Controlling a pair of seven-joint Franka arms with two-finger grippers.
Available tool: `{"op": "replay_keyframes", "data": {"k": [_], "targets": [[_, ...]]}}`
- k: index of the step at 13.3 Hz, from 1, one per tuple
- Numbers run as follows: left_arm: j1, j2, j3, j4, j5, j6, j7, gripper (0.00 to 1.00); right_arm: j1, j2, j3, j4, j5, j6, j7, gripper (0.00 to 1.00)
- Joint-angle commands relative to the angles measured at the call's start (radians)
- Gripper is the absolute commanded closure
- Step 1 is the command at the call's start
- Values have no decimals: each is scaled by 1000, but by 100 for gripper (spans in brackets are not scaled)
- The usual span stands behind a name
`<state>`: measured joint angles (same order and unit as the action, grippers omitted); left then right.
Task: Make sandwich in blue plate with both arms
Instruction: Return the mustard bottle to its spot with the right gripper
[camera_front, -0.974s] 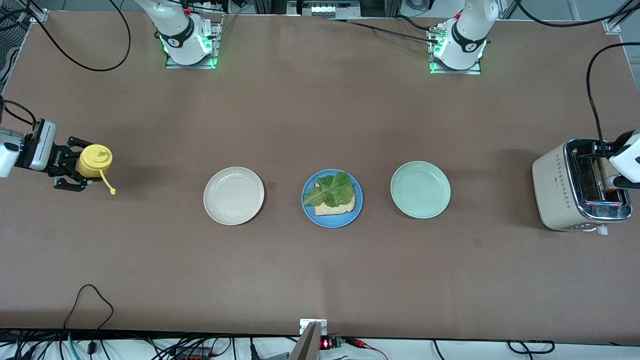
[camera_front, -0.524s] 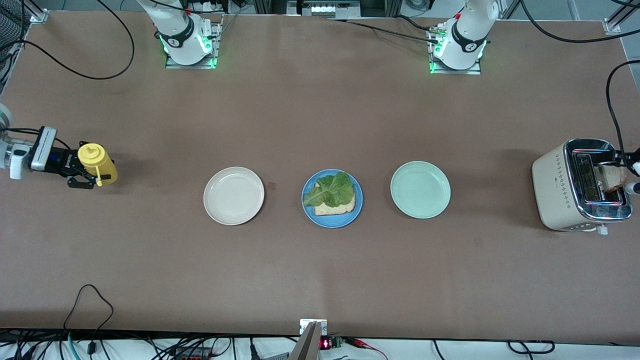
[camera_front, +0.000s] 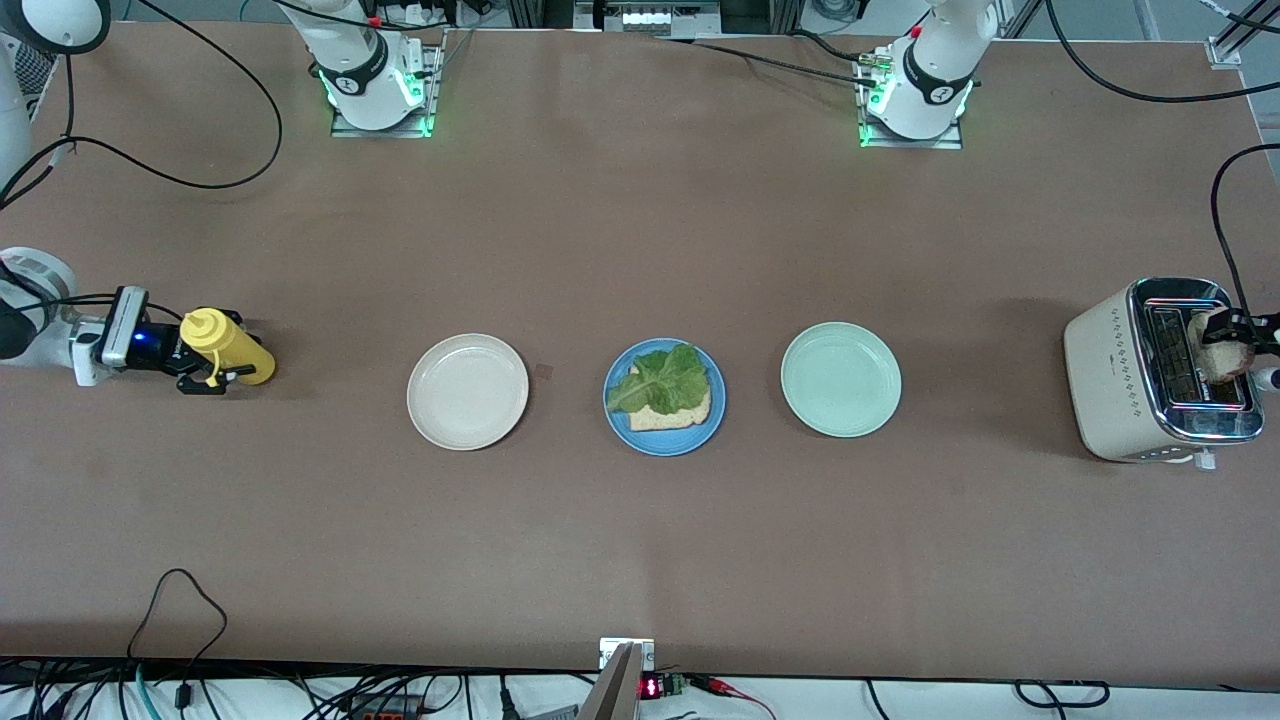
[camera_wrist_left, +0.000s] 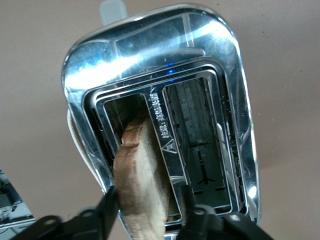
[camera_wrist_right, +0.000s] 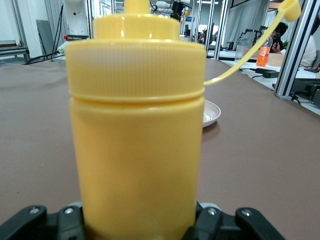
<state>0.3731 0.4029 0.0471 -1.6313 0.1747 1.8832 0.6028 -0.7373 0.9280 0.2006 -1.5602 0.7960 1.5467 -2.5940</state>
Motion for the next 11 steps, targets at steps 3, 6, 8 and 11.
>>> {"op": "replay_keyframes", "data": {"k": [3, 6, 8, 11], "targets": [[50, 24, -18, 18, -46, -13, 37, 99, -54, 40, 33, 40, 14, -39, 23, 0], [41, 16, -22, 25, -46, -19, 38, 99, -65, 40, 33, 184, -20, -45, 25, 0], [35, -15, -53, 40, -46, -47, 34, 99, -79, 38, 33, 290, -73, -66, 52, 0], [26, -41, -156, 149, -41, -233, -12, 99, -106, 35, 26, 304, -86, -89, 68, 0]]}}
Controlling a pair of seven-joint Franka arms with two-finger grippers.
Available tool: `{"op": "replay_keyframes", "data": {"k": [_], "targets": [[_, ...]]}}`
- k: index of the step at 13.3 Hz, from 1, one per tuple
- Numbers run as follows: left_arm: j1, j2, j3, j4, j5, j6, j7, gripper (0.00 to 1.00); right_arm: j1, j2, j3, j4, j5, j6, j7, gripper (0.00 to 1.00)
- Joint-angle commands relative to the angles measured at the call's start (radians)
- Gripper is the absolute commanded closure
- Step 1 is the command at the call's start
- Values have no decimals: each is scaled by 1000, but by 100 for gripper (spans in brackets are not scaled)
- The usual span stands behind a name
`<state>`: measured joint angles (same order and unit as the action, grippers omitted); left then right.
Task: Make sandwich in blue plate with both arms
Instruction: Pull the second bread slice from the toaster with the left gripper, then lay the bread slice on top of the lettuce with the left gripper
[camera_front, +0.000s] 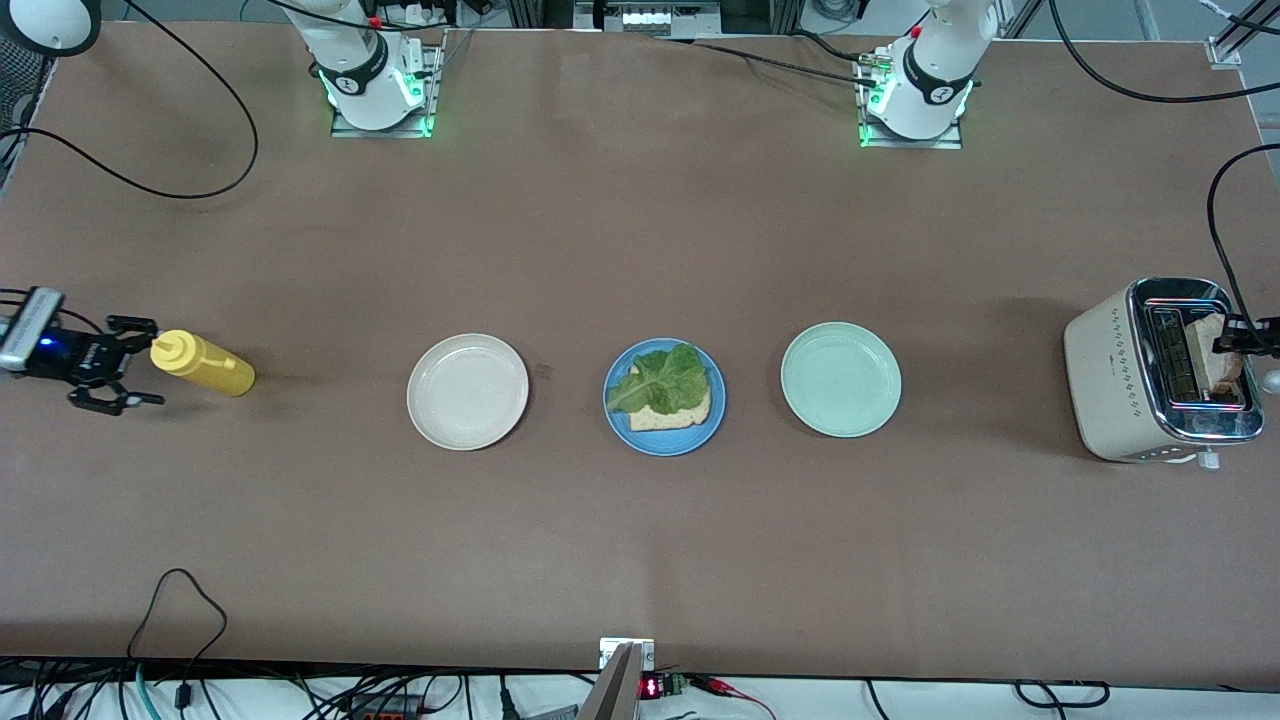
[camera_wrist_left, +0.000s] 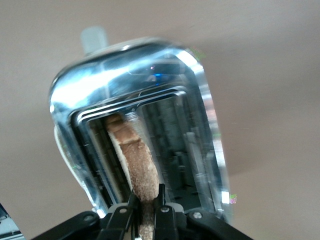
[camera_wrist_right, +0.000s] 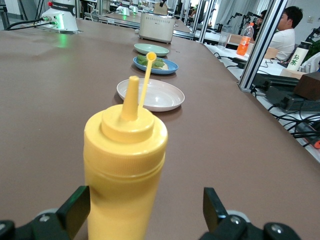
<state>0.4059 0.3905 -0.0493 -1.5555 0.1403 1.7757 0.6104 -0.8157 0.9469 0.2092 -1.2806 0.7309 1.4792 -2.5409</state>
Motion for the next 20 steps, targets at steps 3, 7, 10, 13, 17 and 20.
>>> {"op": "replay_keyframes", "data": {"k": [3, 7, 10, 13, 17, 20], "targets": [[-21, -28, -197, 219, -13, -345, -162, 99, -42, -55, 12, 30, -71, -20, 111, 0], [-21, -30, -403, 288, -73, -444, -425, 99, -31, -233, 4, 40, -137, -19, 292, 0], [-36, -15, -480, 278, -236, -432, -633, 99, 32, -405, 1, 33, -205, -17, 508, 0], [-146, 39, -481, 266, -352, -311, -771, 99, 162, -555, -26, 23, -283, -11, 721, 0], [-260, 174, -480, 255, -496, -194, -781, 99, 491, -785, -146, -57, -448, -8, 1173, 0], [-307, 255, -481, 252, -553, -43, -768, 100, 724, -887, -210, -140, -565, 19, 1596, 0]]}}
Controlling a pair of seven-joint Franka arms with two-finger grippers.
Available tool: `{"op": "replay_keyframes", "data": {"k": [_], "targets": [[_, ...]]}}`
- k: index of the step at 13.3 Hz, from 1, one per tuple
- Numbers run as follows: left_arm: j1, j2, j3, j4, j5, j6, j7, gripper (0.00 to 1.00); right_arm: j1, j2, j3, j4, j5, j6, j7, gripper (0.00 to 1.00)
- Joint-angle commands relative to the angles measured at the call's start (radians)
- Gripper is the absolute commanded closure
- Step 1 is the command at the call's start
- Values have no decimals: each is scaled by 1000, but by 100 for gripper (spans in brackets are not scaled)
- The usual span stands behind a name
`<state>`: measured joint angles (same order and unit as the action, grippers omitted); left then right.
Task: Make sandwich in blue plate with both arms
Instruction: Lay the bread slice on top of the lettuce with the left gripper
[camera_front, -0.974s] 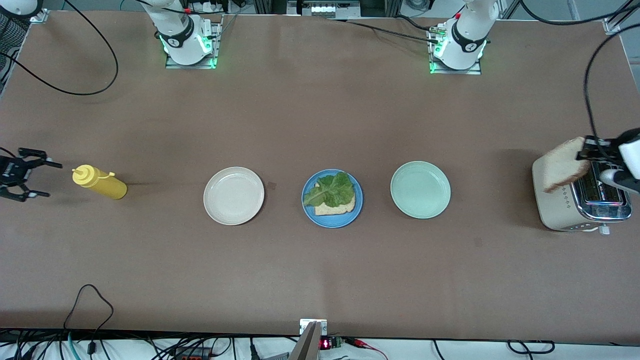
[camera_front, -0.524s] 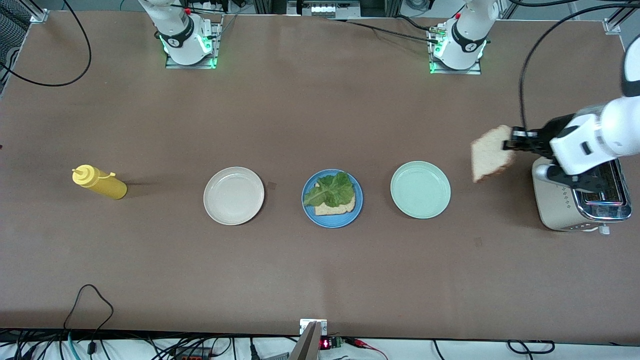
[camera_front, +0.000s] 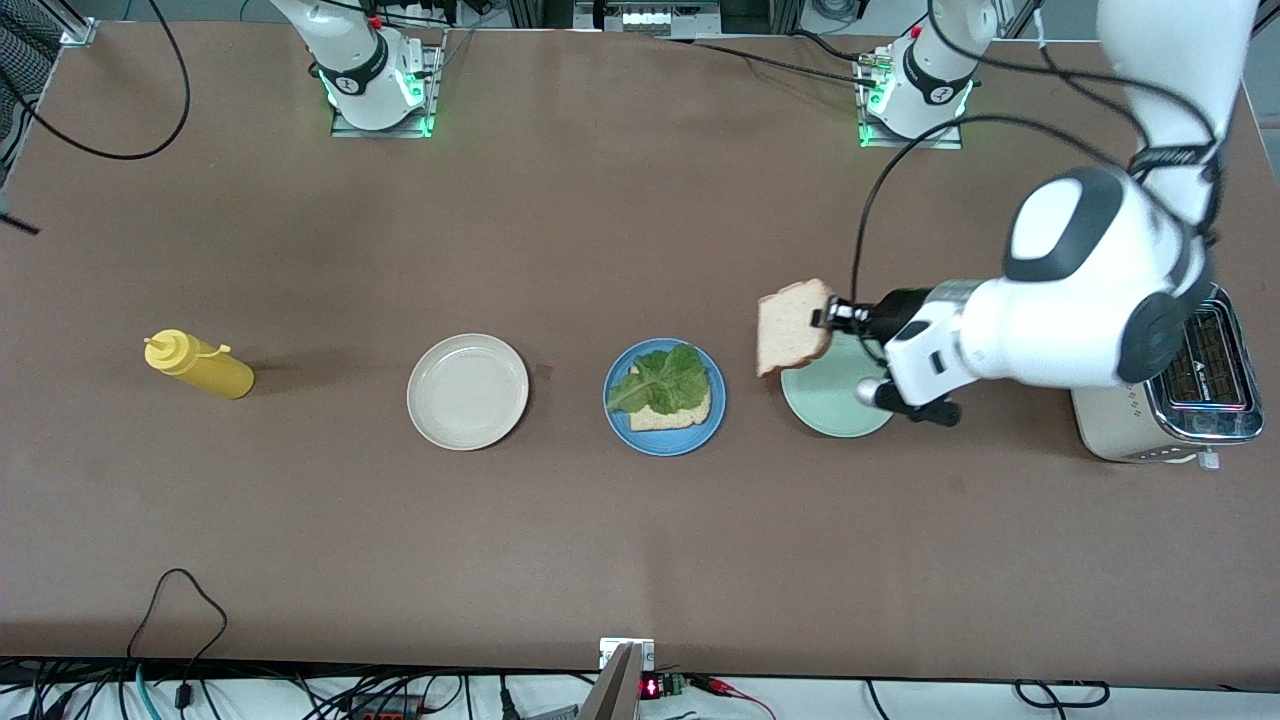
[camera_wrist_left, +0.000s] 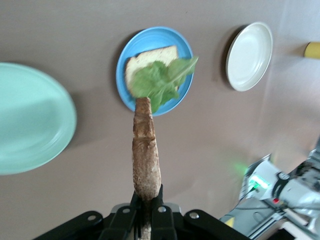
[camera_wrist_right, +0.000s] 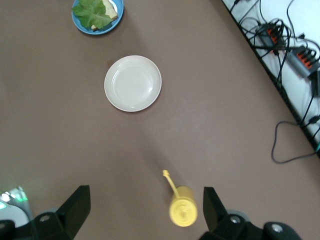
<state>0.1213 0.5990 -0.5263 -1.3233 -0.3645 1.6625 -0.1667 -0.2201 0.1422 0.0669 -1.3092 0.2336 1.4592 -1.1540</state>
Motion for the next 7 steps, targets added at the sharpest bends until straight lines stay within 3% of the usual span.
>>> {"op": "replay_keyframes", "data": {"k": [1, 3, 5, 7], "targets": [[-37, 65, -4, 13, -89, 132, 10, 100, 201, -102, -100, -137, -106, 46, 355, 0], [-61, 97, -4, -31, -163, 259, 59, 100, 284, -121, -137, -180, -132, 44, 582, 0], [-74, 108, -4, -92, -235, 351, 200, 100, 298, -116, -139, -205, -135, 47, 831, 0], [-72, 133, -3, -163, -382, 407, 373, 100, 304, -112, -138, -249, -166, 97, 954, 0]]}}
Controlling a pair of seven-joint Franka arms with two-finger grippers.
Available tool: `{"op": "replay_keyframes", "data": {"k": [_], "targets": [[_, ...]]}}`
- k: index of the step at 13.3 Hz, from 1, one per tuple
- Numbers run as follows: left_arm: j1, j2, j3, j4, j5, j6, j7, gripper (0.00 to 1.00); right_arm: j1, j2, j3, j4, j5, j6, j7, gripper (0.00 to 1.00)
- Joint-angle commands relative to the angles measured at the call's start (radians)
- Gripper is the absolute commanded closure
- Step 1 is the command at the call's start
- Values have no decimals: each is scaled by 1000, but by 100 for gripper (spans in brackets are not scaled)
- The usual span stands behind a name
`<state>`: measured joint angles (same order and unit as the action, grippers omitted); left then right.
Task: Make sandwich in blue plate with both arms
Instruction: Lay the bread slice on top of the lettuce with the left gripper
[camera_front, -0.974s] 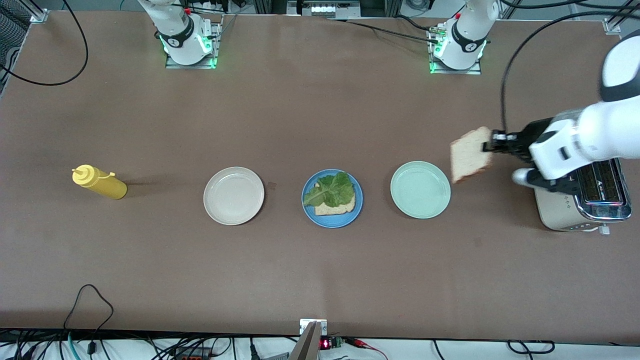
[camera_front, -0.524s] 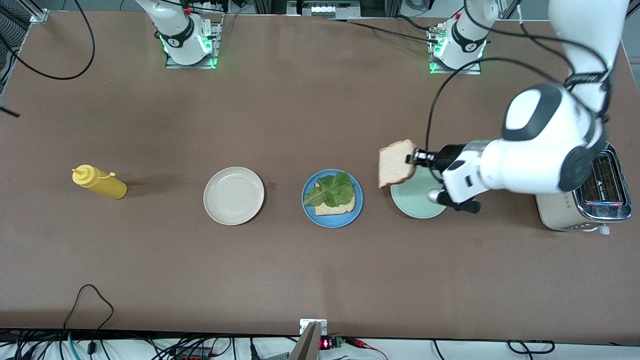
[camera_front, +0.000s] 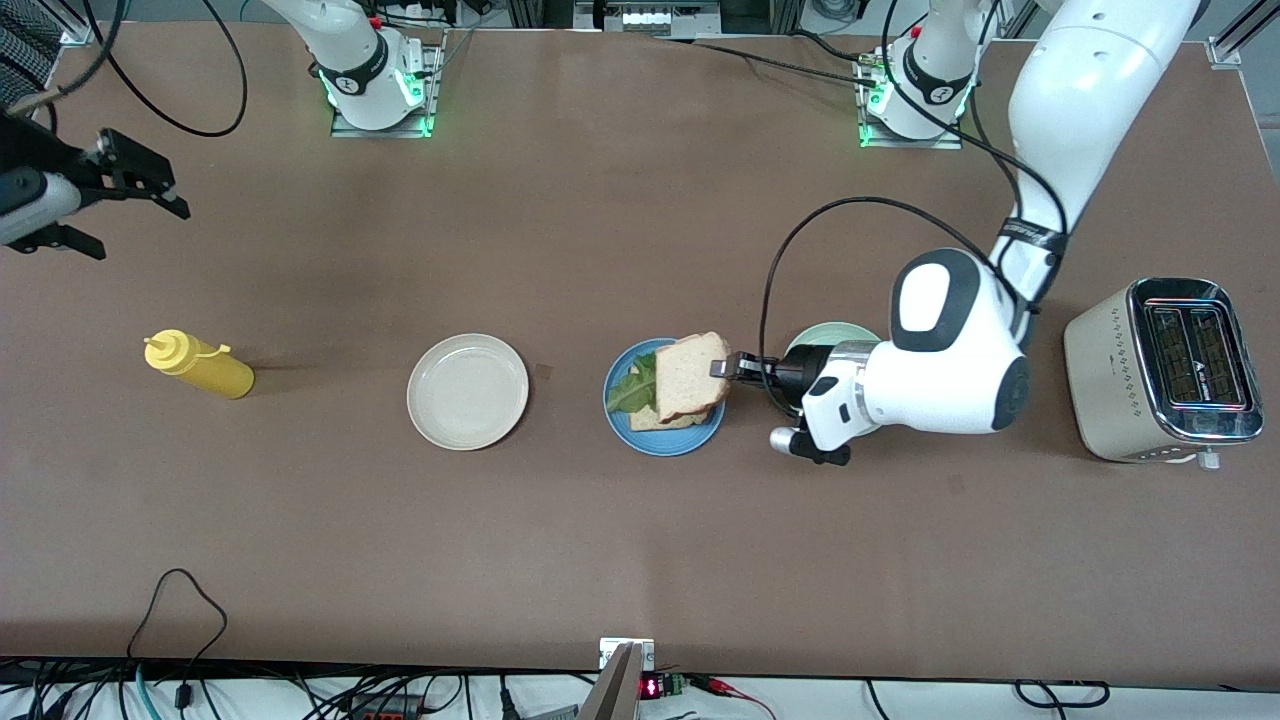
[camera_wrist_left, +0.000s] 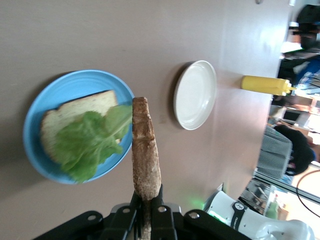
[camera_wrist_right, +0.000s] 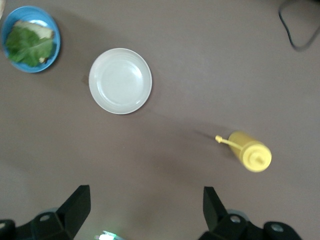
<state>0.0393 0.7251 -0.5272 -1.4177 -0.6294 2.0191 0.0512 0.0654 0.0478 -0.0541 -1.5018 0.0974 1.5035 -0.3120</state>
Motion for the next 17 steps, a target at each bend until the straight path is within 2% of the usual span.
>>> {"op": "replay_keyframes", "data": {"k": [1, 3, 5, 7, 8, 10, 11, 16, 17], "targets": [[10, 7, -2, -119, -183, 100, 236, 100, 31, -14, -16, -72, -51, 81, 137, 0], [8, 22, -2, -185, -286, 179, 408, 100, 39, -6, -16, -95, -68, 87, 258, 0], [17, 92, -1, -178, -337, 182, 511, 99, 39, -6, -15, -100, -68, 87, 352, 0], [16, 134, 3, -181, -426, 182, 608, 96, 30, 4, -16, -100, -70, 77, 363, 0], [17, 143, 3, -182, -428, 182, 619, 91, 28, 7, -16, -98, -73, 75, 363, 0], [24, 140, 9, -184, -423, 181, 624, 5, 13, 7, -18, -100, -77, 72, 384, 0], [30, 137, 19, -187, -415, 179, 625, 0, 5, 7, -18, -97, -77, 72, 384, 0], [57, 68, 47, -260, -402, 165, 621, 0, -4, 1, -18, -95, -79, 53, 367, 0], [59, 38, 52, -274, -363, 165, 616, 0, -4, 0, -18, -97, -79, 53, 367, 0]]}}
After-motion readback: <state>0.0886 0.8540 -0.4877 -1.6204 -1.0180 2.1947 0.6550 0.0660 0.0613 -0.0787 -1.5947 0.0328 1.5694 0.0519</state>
